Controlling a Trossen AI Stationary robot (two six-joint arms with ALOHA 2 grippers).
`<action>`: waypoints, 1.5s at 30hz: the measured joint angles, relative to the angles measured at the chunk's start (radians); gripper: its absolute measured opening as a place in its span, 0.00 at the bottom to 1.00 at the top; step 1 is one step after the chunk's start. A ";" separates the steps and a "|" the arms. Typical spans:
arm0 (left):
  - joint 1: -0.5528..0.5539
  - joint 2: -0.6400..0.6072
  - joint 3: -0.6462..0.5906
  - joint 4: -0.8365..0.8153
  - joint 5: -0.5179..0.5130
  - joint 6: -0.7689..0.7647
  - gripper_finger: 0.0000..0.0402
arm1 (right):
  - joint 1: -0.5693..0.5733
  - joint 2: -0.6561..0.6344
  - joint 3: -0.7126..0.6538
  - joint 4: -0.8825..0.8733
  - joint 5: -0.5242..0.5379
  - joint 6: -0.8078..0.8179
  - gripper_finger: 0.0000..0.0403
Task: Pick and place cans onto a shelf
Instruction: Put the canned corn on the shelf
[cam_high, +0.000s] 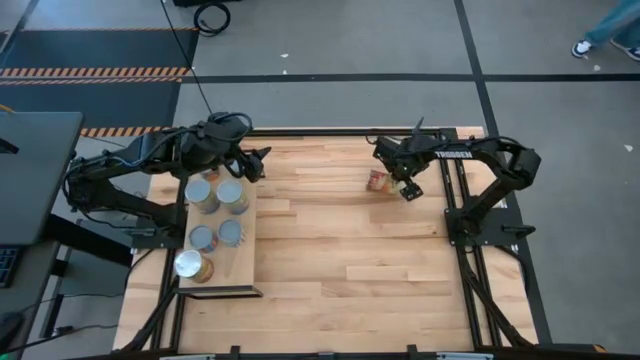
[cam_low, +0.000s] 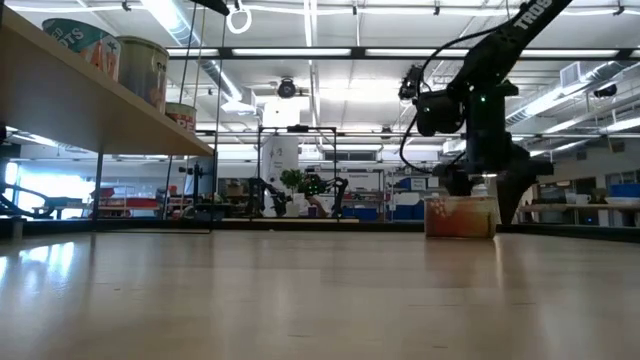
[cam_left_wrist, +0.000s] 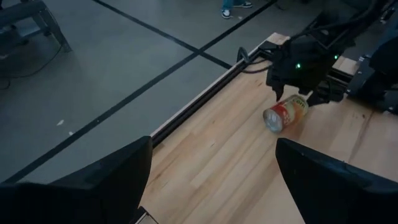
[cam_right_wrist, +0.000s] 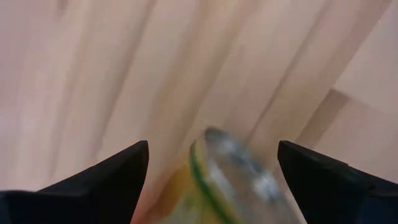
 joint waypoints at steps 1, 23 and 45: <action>0.000 0.000 0.000 0.000 0.000 0.000 0.86 | 0.005 0.000 -0.016 0.026 -0.006 0.010 0.90; -0.126 -0.022 0.000 -0.085 0.000 -0.064 0.86 | 0.267 -0.111 -0.045 0.032 0.105 0.094 0.90; -0.303 -0.078 0.001 -0.124 -0.001 -0.101 0.86 | 0.423 -0.013 0.130 -0.045 0.075 0.113 0.90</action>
